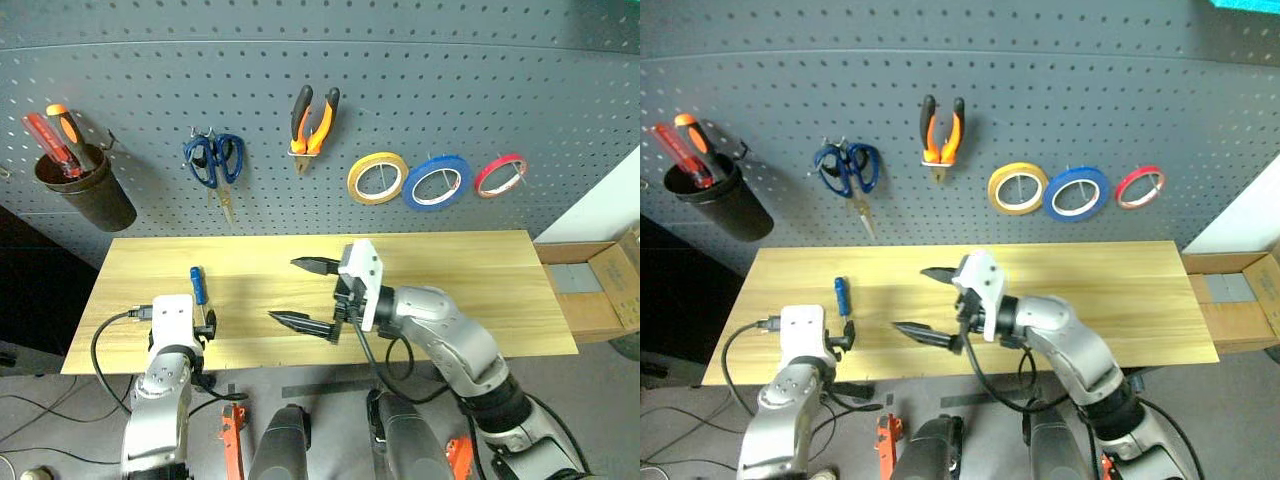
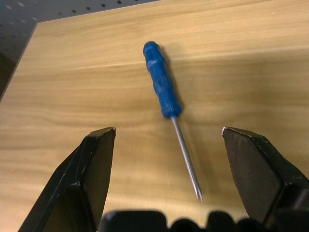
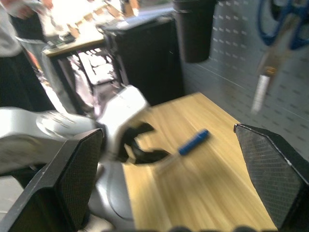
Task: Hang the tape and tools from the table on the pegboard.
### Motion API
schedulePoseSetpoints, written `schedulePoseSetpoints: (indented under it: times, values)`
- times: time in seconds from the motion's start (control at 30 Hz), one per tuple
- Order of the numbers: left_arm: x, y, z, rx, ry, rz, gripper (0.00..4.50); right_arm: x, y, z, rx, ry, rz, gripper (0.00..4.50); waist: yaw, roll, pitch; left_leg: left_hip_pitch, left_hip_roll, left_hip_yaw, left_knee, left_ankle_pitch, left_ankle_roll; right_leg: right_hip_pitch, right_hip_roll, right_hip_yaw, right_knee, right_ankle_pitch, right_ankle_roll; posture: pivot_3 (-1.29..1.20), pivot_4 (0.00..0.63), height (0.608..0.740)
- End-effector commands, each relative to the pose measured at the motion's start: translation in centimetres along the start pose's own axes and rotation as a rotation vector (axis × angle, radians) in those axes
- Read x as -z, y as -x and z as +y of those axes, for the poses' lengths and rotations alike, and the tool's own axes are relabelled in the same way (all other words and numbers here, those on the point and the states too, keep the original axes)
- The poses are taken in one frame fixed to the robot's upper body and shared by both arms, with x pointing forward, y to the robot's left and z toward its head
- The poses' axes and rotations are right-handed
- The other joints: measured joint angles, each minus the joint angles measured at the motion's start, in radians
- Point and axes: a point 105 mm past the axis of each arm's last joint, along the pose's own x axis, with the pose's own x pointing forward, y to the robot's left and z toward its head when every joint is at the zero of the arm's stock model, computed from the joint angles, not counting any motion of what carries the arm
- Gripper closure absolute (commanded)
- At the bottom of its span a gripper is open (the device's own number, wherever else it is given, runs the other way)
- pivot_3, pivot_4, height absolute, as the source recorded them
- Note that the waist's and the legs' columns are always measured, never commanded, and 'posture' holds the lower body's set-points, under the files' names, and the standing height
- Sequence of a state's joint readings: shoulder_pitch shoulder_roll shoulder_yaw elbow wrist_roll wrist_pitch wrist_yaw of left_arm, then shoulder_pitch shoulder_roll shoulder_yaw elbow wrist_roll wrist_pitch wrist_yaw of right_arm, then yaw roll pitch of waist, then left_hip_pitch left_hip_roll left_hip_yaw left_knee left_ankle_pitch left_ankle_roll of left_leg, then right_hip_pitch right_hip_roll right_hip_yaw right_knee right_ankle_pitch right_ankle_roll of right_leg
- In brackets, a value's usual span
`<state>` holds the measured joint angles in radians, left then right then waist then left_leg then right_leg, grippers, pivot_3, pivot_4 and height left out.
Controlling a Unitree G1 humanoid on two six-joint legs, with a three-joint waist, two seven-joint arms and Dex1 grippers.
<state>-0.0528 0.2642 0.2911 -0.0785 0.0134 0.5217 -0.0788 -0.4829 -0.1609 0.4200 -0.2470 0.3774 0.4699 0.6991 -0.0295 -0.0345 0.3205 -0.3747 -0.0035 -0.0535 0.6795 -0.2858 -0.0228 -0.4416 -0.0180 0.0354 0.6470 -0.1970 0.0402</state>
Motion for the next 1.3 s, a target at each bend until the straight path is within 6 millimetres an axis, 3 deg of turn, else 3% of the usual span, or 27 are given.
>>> schedulePoseSetpoints:
  times: [0.03,0.2,0.37,0.53,0.83,1.0,1.1,1.3]
  values:
    - [-1.1,-1.5,1.6,-0.012,0.03,-0.001,0.72,-0.4,-0.8,0.3,-0.044,0.008,0.007,0.0,0.0,-0.001,0.009,-0.002,0.0,-0.001,0.0,0.0,0.0,-0.002,0.0,-0.001,0.0,0.0,0.0,0.01,0.41,0.74]
    - [-1.6,-3.6,1.8,0.006,0.1,0.049,0.72,-0.2,-0.7,-0.5,-0.034,0.028,0.039,0.0,-0.001,-0.001,0.025,-0.011,0.0,-0.002,-0.001,-0.002,0.001,-0.011,-0.005,0.001,-0.001,0.003,-0.005,0.0,0.432,0.74]
    - [-1.6,-4.4,1.9,-0.021,0.202,0.106,0.72,-0.3,-0.5,-0.9,-0.021,0.036,0.047,0.0,-0.001,-0.003,0.04,-0.025,0.0,-0.003,0.0,-0.003,0.001,-0.025,-0.011,-0.001,0.0,0.003,-0.005,0.0,0.444,0.74]
    - [-1.2,-4.7,1.4,-0.021,0.286,0.186,0.72,-0.3,-0.3,-0.9,-0.014,0.037,0.056,0.0,-0.002,-0.002,0.053,-0.025,0.0,-0.002,-0.001,-0.003,0.001,-0.026,-0.012,0.0,0.001,0.003,-0.005,-0.01,0.447,0.74]
    - [-3.3,-5.3,2.0,-0.049,0.383,0.252,0.72,-0.1,-0.4,-0.6,-0.027,0.034,0.069,0.0,-0.002,-0.002,0.057,-0.024,-0.001,-0.002,0.0,-0.002,0.0,-0.025,-0.011,-0.001,0.002,0.004,-0.003,0.01,0.424,0.74]
    - [-4.6,-6.0,2.3,-0.036,0.343,0.236,0.72,-0.4,-0.6,-0.6,-0.027,0.042,0.064,0.0,-0.002,-0.002,0.057,-0.025,-0.001,-0.003,0.0,-0.002,-0.001,-0.026,-0.011,-0.001,0.001,0.004,-0.003,0.01,0.411,0.74]
    - [-5.0,-6.2,2.6,-0.034,0.336,0.232,1.29,-0.5,-0.6,-0.8,-0.02,0.045,0.061,0.0,-0.002,-0.002,0.057,-0.025,-0.001,-0.003,-0.001,-0.002,-0.001,-0.026,-0.011,-0.001,0.001,0.005,-0.003,0.01,0.404,0.74]
    - [-5.3,-6.3,2.9,-0.035,0.338,0.224,3.4,-0.4,-0.7,-1.2,-0.006,0.05,0.061,0.0,-0.002,-0.002,0.057,-0.025,-0.001,-0.003,-0.001,-0.002,-0.003,-0.026,-0.012,-0.001,-0.001,0.005,-0.003,0.02,0.391,0.74]
